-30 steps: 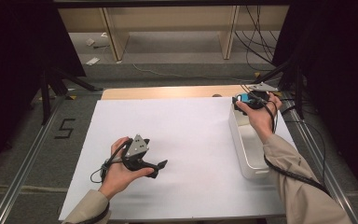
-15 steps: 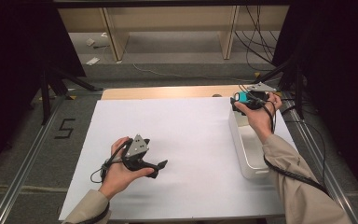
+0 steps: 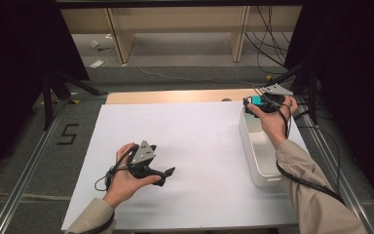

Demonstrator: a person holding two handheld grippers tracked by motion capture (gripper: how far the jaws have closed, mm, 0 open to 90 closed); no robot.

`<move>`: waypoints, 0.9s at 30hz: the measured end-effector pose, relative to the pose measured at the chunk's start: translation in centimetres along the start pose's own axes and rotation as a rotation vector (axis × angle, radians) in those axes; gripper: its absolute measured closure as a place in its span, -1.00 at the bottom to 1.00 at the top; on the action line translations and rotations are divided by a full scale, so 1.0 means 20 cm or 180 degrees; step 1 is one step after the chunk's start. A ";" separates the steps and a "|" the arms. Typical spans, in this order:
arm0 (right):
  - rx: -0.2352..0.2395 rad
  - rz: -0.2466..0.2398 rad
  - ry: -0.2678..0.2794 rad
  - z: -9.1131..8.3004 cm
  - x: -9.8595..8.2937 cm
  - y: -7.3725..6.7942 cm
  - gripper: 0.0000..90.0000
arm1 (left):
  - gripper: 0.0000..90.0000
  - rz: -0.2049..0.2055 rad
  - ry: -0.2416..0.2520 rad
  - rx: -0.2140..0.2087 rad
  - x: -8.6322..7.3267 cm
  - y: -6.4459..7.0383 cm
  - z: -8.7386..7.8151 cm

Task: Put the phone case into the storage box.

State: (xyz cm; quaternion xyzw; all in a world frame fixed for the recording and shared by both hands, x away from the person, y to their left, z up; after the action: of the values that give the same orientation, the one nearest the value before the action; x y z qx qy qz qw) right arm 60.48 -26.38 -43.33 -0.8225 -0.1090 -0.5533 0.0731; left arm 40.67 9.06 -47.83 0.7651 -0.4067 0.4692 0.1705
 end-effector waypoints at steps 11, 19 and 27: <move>0.0039 -0.0033 0.0121 -0.03 0.04 -0.01 -0.86 | -0.98 0.0001 0.0001 0.0001 0.00 0.00 0.00; 0.0088 -0.0050 0.0176 -0.07 0.07 -0.03 -0.84 | -0.98 -0.0001 0.0008 0.0001 0.00 0.00 0.00; 0.0213 -0.0016 0.0135 -0.12 0.07 -0.07 -0.77 | -0.98 -0.0009 0.0012 0.0011 0.01 0.00 0.00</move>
State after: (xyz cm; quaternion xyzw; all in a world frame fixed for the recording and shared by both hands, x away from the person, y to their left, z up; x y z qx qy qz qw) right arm 58.38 -25.47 -41.17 -0.8074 -0.1279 -0.5669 0.1015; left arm 40.65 9.05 -47.70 0.7650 -0.4045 0.4711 0.1706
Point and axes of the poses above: each handheld gripper's, and its own axes: z roughly forward along the jaws, x roughly out of its top, y roughly to its right, the point moved 7 cm from there along z, roughly forward along the jaws, and after that the axes turned 6 degrees about z, right-handed, at the moved point
